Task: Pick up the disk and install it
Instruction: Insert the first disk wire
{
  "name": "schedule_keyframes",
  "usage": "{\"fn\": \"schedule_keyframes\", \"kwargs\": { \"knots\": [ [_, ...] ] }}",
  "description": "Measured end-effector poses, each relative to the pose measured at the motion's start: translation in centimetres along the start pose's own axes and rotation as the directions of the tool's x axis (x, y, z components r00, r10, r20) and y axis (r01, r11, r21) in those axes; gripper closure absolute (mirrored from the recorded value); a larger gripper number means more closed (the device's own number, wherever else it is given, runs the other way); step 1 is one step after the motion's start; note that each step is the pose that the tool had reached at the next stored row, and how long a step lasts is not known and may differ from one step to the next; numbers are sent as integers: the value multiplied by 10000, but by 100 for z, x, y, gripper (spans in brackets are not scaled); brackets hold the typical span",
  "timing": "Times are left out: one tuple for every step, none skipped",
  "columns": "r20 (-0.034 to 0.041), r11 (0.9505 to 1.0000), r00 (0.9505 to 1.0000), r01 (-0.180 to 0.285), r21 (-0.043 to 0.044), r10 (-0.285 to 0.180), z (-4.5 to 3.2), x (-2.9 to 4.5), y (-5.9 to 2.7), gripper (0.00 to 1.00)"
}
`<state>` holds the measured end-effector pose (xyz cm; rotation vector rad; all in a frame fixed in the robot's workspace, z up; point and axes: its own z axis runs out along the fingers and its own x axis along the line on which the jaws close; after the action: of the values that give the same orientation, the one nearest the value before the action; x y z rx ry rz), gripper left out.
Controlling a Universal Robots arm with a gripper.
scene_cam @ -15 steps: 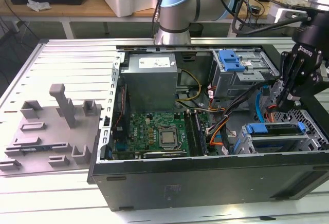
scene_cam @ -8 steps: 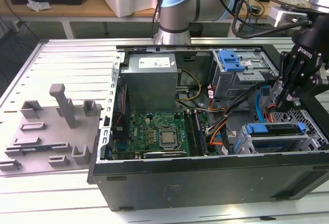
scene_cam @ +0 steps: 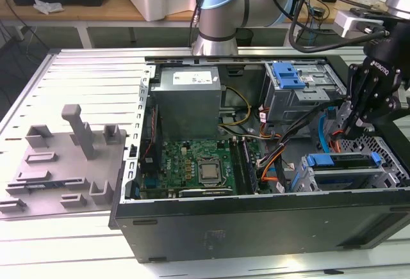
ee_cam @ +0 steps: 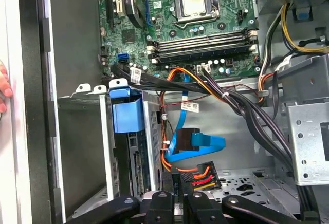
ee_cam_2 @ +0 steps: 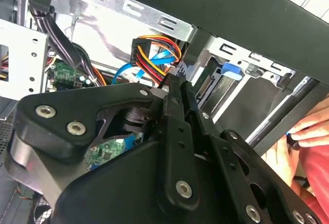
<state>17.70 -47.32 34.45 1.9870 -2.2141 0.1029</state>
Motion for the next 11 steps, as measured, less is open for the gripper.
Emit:
{"fn": "schedule_keyframes", "kwargs": {
  "knots": [
    [0, 10000, 10000, 6, 1, -6, 0, 0, 0, 84],
    [-1, 10000, 10000, 12, 2, -12, 0, 0, 0, 84],
    [-1, 10000, 10000, 14, 3, -14, 0, 0, 0, 84],
    [-1, 10000, 10000, 16, 4, -16, 0, 0, 1, 84],
    [-2, 10000, 10000, 20, 4, -20, 0, 1, 1, 84],
    [-2, 10000, 10000, 20, 5, -20, 0, 1, 2, 84],
    [-1, 10000, 10000, 17, 12, -17, 0, 2, 6, 84],
    [50, 9997, 10000, -13, 236, 11, 10, 55, 19, 84],
    [109, 9987, 9999, -57, 502, 51, 17, 96, 20, 84],
    [131, 9977, 9999, -87, 675, 78, 22, 118, 40, 84],
    [138, 9972, 9999, -97, 737, 87, 26, 130, 71, 84]
  ]
}}
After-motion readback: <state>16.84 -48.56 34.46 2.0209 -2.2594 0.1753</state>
